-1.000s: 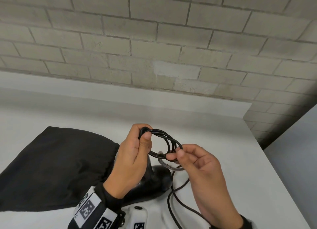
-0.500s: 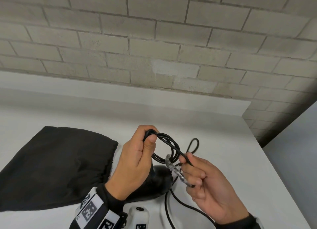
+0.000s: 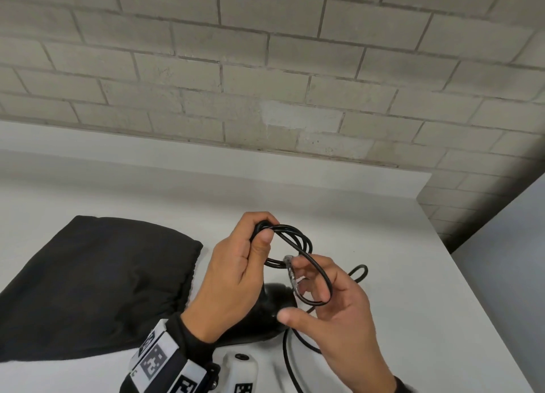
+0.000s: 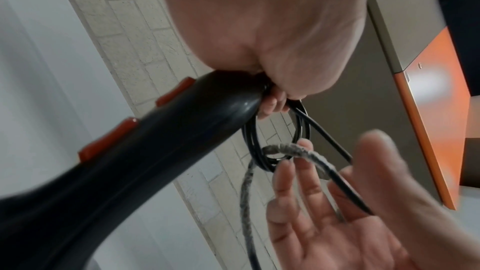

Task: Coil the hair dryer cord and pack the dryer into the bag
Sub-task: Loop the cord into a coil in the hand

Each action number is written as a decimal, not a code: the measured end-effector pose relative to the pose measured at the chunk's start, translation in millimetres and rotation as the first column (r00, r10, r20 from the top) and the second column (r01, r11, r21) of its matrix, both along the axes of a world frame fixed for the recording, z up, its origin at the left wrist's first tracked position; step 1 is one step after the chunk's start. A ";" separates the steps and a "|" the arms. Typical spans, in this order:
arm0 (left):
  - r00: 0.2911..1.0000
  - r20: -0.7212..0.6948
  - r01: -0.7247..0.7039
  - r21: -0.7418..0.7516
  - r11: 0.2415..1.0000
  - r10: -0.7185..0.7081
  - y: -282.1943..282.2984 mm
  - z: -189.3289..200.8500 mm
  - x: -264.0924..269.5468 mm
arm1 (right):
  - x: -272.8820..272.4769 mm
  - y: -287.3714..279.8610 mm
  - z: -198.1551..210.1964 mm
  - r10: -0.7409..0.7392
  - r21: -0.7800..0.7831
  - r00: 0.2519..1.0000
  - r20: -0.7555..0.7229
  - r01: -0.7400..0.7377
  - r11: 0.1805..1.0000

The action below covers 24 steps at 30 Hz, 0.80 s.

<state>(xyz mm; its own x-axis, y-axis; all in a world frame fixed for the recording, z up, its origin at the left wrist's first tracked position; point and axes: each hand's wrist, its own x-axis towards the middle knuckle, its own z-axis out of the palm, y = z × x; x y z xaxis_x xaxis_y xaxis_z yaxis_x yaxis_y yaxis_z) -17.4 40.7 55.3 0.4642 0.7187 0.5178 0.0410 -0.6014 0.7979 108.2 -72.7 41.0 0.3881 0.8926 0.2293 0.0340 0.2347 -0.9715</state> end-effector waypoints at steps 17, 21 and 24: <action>0.999 0.003 -0.039 -0.012 0.999 0.039 4.4 -2.4 -2.1 | -16.2 6.8 6.6 -0.306 0.136 0.918 -0.250 0.346 0.928; 0.999 0.005 -0.042 -0.004 0.999 0.042 4.4 -3.3 -1.7 | -6.3 3.1 10.3 -0.144 0.117 0.917 -0.372 0.200 0.973; 0.998 0.009 -0.054 0.006 0.998 0.054 4.3 -3.1 0.1 | 3.3 1.6 4.5 0.079 0.178 0.833 -0.547 0.024 0.984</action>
<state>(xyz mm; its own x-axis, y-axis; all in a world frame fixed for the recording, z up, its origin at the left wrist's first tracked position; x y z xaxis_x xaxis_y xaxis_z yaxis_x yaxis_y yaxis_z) -17.3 45.0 52.2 0.4200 0.7395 0.5261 0.0671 -0.6034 0.7946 111.4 -71.1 45.5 0.4713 0.8717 0.1344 -0.5026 0.3907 -0.7712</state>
